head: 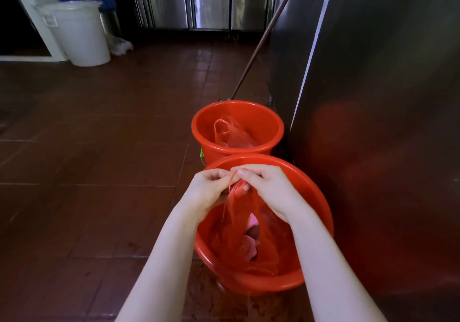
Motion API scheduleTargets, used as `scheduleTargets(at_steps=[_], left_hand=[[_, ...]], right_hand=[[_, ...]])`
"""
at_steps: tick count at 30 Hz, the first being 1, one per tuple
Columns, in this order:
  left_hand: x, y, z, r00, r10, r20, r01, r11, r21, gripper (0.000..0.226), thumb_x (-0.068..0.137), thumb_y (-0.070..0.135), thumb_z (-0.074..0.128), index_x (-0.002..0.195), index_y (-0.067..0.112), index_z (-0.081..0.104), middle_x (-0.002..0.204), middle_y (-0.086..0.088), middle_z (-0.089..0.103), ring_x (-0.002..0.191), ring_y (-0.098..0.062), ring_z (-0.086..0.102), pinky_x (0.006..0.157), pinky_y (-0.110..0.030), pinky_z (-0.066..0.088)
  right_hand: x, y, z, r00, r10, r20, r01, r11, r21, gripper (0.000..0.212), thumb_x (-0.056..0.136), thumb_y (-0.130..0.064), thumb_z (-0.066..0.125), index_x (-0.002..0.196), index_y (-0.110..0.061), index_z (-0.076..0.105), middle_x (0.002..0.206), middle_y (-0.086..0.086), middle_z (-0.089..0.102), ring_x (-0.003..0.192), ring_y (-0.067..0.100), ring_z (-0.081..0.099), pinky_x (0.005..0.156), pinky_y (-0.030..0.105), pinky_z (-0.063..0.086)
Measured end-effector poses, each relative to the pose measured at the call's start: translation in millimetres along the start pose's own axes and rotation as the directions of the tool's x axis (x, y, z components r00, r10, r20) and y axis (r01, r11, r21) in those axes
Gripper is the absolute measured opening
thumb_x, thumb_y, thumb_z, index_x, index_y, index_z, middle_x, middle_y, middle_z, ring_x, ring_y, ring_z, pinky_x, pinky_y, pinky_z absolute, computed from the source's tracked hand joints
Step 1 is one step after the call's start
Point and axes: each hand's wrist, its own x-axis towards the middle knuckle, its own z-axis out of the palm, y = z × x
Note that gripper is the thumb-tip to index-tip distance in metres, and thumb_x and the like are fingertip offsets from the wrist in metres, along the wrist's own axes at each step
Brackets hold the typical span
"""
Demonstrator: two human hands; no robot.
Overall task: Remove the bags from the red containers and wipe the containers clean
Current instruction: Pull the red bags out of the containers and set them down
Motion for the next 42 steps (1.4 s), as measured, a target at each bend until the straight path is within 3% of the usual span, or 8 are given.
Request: scheduleTargets(at_steps=[6,11,15,23,29,33,37,42], left_hand=[[1,-4,3,0.985,-0.027,0.169,0.009,0.994,0.106,0.017,0.094,0.031,0.062,0.085,0.019,0.071,0.086,0.002,0.072,0.087,-0.011,0.068,0.082,-0.026,0.054],[-4,0,9,0.916,-0.102,0.387,0.043,0.986,0.158,0.023,0.095,0.027,0.058,0.074,0.023,0.067,0.081,0.004,0.069,0.079,-0.008,0.067,0.069,-0.017,0.051],[0,3,7,0.943,0.064,0.325,-0.208,0.88,0.428,0.018,0.085,0.02,0.07,0.074,0.02,0.056,0.074,0.003,0.063,0.073,-0.01,0.061,0.071,-0.022,0.05],[0,-6,4,0.887,0.406,0.22,-0.455,0.686,0.568,0.025,0.084,0.011,0.071,0.077,0.016,0.048,0.07,0.005,0.058,0.067,-0.009,0.055,0.068,-0.021,0.043],[1,-9,-1,0.927,0.361,-0.104,-0.279,0.847,0.453,0.023,0.087,0.015,0.071,0.077,0.011,0.05,0.074,-0.008,0.069,0.066,-0.022,0.062,0.068,-0.037,0.048],[2,-10,2,0.981,0.12,-0.151,-0.099,0.985,0.139,0.018,0.089,0.019,0.069,0.081,0.013,0.054,0.071,-0.001,0.069,0.065,-0.012,0.063,0.064,-0.026,0.05],[5,-11,6,0.991,0.035,-0.13,-0.032,0.999,0.024,0.018,0.089,0.021,0.069,0.087,0.012,0.054,0.07,0.0,0.069,0.059,-0.007,0.062,0.056,-0.018,0.046],[4,-15,-2,0.994,0.031,-0.102,-0.03,0.999,0.013,0.02,0.085,0.027,0.074,0.075,0.017,0.06,0.077,-0.004,0.068,0.075,-0.017,0.064,0.076,-0.033,0.051]], right_hand=[[5,5,-1,0.945,0.002,-0.327,-0.001,1.0,0.002,0.02,0.094,-0.022,0.058,0.084,-0.024,0.075,0.067,0.0,0.069,0.051,0.013,0.061,0.052,0.023,0.048],[2,11,-9,0.924,-0.068,-0.377,-0.02,0.974,-0.225,0.017,0.093,-0.029,0.06,0.086,-0.03,0.075,0.064,-0.018,0.066,0.044,0.009,0.058,0.05,0.018,0.046],[-2,23,-8,0.919,-0.042,-0.393,-0.085,0.95,-0.3,0.011,0.088,-0.022,0.068,0.083,-0.02,0.078,0.071,-0.018,0.068,0.057,-0.002,0.057,0.069,0.026,0.05],[-9,24,-4,0.922,0.244,-0.3,-0.314,0.926,-0.212,0.015,0.08,-0.011,0.069,0.069,-0.021,0.068,0.042,-0.005,0.059,0.035,0.003,0.049,0.043,0.013,0.04],[-14,9,-4,0.964,0.263,-0.023,-0.245,0.924,0.295,0.013,0.094,-0.008,0.059,0.104,-0.008,0.066,0.08,0.014,0.071,0.069,0.022,0.067,0.065,0.027,0.056],[-19,7,-9,0.974,0.162,0.16,-0.189,0.967,0.173,0.04,0.076,0.006,0.074,0.106,-0.016,0.059,0.09,0.008,0.071,0.085,0.015,0.067,0.083,0.027,0.053],[-15,9,-3,0.993,0.092,-0.081,-0.093,0.996,-0.006,0.027,0.068,-0.001,0.082,0.085,-0.018,0.068,0.081,0.0,0.074,0.079,0.009,0.069,0.073,0.018,0.054],[-8,17,-5,0.972,-0.03,-0.234,0.022,0.999,-0.036,0.005,0.077,-0.013,0.078,0.078,-0.017,0.075,0.074,-0.001,0.075,0.073,0.012,0.071,0.073,0.021,0.053]])
